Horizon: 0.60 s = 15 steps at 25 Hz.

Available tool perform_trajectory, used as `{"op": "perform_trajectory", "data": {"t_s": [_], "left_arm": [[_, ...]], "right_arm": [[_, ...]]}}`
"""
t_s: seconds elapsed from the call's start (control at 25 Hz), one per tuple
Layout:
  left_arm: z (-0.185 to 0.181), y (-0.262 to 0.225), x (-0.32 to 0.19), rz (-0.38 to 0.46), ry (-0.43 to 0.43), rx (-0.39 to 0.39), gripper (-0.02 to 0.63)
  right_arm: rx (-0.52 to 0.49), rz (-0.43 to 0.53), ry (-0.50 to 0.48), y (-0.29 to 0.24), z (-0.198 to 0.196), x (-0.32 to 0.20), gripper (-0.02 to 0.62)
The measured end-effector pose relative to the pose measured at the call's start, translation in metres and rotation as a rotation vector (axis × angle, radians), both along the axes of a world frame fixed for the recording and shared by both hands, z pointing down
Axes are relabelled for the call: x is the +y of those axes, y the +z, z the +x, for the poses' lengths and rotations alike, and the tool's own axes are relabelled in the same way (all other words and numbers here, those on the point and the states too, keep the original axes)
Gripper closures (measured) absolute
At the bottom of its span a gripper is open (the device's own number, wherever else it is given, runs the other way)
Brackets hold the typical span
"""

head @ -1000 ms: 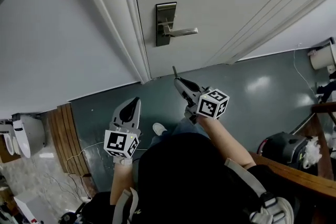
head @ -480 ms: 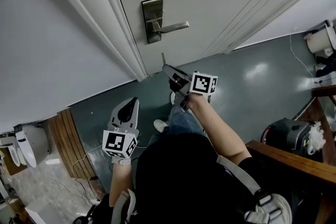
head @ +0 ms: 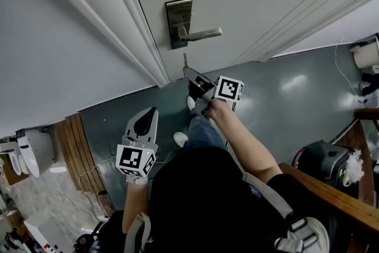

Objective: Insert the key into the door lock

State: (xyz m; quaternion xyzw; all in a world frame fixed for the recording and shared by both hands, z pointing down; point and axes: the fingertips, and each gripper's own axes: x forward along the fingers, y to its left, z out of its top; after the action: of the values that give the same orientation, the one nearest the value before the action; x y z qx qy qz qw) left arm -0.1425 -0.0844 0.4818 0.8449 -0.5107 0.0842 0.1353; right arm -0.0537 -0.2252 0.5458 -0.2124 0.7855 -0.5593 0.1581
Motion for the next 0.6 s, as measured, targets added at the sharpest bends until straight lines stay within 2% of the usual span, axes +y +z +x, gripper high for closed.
{"op": "perform_trajectory", "data": {"t_s": [0.6], "left_arm": [[-0.002,0.009,-0.034,-0.032,-0.061,-0.013,0.598]], "right_arm": [[-0.025,-0.100,-0.032,0.029,-0.011,-0.047,0.561]]}}
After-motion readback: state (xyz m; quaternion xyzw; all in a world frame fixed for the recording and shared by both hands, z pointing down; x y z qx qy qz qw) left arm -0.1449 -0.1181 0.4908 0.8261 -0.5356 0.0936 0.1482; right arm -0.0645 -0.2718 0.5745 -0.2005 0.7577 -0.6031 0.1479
